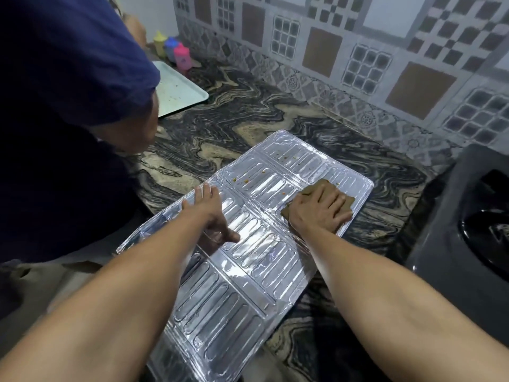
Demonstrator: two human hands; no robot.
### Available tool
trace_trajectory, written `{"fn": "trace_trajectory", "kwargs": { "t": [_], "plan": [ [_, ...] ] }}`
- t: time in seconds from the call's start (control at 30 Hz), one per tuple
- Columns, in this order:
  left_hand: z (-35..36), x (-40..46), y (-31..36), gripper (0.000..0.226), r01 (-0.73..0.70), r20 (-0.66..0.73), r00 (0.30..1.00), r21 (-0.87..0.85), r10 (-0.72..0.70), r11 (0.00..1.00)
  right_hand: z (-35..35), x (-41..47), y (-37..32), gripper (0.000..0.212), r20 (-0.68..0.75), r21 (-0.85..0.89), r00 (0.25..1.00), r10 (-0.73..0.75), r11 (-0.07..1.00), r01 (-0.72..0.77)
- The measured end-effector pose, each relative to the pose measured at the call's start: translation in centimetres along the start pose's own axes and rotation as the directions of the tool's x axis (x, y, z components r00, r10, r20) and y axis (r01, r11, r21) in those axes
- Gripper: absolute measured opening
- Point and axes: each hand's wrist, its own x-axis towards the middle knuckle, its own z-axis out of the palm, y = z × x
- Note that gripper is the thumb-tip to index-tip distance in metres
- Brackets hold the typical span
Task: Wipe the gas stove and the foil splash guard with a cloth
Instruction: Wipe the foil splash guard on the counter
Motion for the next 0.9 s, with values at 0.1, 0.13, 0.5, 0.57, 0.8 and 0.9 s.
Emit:
{"fn": "trace_trajectory", "kwargs": {
  "t": [0.1,0.13,0.5,0.57,0.8,0.9],
  "plan": [
    [0.0,0.1,0.2,0.158,0.004,-0.007,1.000,-0.007,-0.004,1.000,0.4,-1.2,-0.2,0.070,-0.010,-0.010,0.999,-0.031,0.999,0.031],
    [0.0,0.2,0.2,0.159,0.008,0.000,1.000,-0.011,-0.008,1.000,0.8,-2.4,-0.5,0.071,-0.009,-0.013,0.997,-0.081,0.997,0.081],
    [0.2,-0.4,-0.3,0.160,-0.027,-0.003,1.000,-0.098,0.027,0.995,1.1,-0.5,-2.4,0.069,0.052,-0.019,0.898,-0.437,0.899,0.438],
    [0.2,-0.8,-0.3,0.160,-0.025,-0.019,1.000,-0.108,0.023,0.994,0.7,0.4,-2.9,0.063,0.047,0.000,0.904,-0.424,0.905,0.425],
    [-0.4,-1.4,-0.4,0.164,-0.013,-0.059,0.998,-0.021,0.011,1.000,0.6,-3.3,-2.5,0.039,-0.140,0.262,0.555,-0.820,0.510,0.819],
    [-0.4,-1.5,-0.7,0.164,-0.030,-0.077,0.997,0.008,0.030,1.000,1.3,-2.1,-3.2,0.049,0.066,0.054,0.416,-0.907,0.419,0.906]
  ]
}}
